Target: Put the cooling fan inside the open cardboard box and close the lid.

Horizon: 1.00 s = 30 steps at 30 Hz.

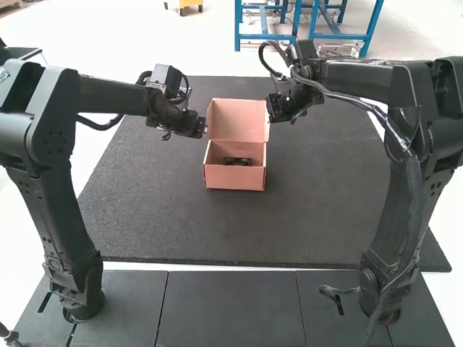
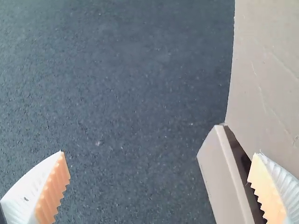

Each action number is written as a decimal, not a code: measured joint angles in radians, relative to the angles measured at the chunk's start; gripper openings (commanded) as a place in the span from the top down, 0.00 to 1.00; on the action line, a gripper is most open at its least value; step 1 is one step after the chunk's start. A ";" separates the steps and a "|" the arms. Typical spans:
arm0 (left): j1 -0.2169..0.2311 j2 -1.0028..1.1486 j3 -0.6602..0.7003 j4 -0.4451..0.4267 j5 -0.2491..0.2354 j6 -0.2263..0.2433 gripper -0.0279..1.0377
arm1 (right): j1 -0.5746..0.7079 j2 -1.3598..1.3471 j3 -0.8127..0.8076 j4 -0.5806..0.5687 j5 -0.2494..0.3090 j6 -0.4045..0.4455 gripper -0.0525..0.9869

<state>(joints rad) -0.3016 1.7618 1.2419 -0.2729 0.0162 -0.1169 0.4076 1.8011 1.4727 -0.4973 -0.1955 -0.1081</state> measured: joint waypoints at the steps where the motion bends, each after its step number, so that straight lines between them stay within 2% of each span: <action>1: 0.000 0.000 0.000 -0.003 0.000 0.000 0.12 | 0.000 0.000 0.000 -0.010 -0.001 -0.001 0.97; 23: 0.000 -0.053 0.000 -0.048 0.005 0.000 0.12 | 0.048 0.000 0.000 -0.068 -0.004 -0.011 0.97; 30: 0.000 -0.055 0.000 -0.056 0.010 0.000 0.12 | 0.048 0.000 0.000 -0.117 -0.004 -0.011 0.97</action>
<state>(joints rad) -0.3019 1.7069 1.2415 -0.3286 0.0265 -0.1169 0.4553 1.8015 1.4723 -0.6140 -0.1997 -0.1192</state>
